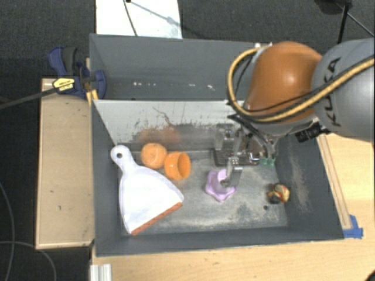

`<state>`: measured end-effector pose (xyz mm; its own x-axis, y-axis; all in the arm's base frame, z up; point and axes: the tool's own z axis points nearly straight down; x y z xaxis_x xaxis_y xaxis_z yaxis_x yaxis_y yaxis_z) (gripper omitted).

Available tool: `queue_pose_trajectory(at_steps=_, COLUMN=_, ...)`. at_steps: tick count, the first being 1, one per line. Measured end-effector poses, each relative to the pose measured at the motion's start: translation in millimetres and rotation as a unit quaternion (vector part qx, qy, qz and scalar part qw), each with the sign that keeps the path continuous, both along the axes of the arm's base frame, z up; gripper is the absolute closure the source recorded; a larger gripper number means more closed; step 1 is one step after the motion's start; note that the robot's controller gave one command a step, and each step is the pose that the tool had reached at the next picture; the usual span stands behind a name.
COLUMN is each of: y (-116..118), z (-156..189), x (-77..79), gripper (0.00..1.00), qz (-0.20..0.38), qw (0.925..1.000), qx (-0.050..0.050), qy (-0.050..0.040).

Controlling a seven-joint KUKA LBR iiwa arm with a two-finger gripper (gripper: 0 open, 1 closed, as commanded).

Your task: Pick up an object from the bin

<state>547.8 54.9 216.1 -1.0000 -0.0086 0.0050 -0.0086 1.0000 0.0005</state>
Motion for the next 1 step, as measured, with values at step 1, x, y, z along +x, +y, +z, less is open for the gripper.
queue_pose_trajectory(at_steps=1, y=-0.3, z=4.7, x=1.3, gripper=0.0, qz=-0.001, qw=1.0, qx=0.0, qy=-0.004)
